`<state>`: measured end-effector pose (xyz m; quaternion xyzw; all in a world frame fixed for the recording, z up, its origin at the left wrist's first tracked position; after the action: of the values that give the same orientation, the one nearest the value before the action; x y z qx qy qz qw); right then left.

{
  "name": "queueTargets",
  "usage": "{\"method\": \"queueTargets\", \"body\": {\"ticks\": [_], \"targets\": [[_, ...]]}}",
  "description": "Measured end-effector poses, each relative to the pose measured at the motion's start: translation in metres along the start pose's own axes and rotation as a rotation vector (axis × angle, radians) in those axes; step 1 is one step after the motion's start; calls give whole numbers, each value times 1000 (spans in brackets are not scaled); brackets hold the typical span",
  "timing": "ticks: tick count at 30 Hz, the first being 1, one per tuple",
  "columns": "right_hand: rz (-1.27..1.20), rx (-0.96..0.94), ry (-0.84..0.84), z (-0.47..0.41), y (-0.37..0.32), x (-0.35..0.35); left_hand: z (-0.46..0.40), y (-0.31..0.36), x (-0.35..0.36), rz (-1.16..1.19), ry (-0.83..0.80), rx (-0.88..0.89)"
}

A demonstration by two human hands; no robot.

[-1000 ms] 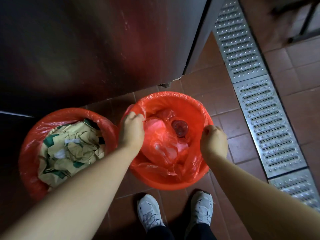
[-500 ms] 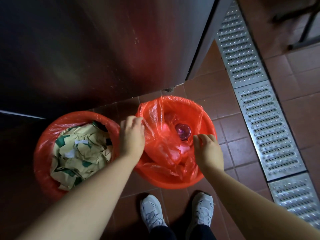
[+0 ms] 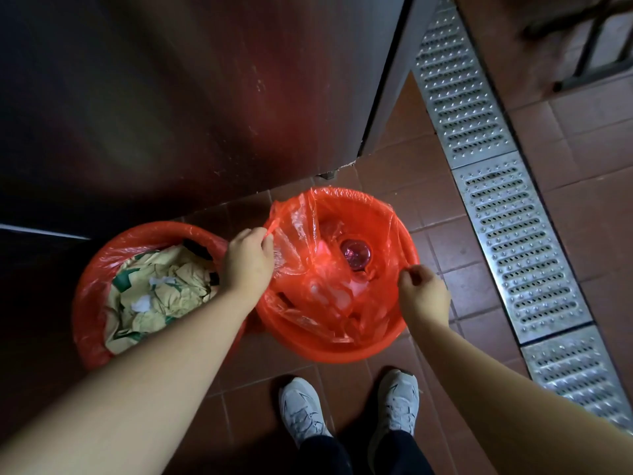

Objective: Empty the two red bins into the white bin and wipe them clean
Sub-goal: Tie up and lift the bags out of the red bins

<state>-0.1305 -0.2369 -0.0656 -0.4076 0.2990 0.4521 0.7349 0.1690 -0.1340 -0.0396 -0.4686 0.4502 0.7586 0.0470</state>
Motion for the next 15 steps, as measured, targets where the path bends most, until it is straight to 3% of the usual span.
{"method": "queueTargets", "body": {"ticks": [8, 15], "targets": [[-127, -97, -18, 4, -57, -58, 14, 62, -16, 255, -88, -71], [-293, -55, -139, 12, -82, -87, 33, 93, -22, 419, -221, -187]]}}
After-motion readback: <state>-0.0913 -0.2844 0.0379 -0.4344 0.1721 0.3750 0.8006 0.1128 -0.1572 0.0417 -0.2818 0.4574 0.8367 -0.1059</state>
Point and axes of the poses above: each hand's wrist, its own z-axis away from the middle knuckle, its own x-axis out of the palm, y = z × x, the point moved 5 cm from there along -z, towards the middle knuckle, and after that the axes turned 15 degrees about z, right-handed, at the moved point
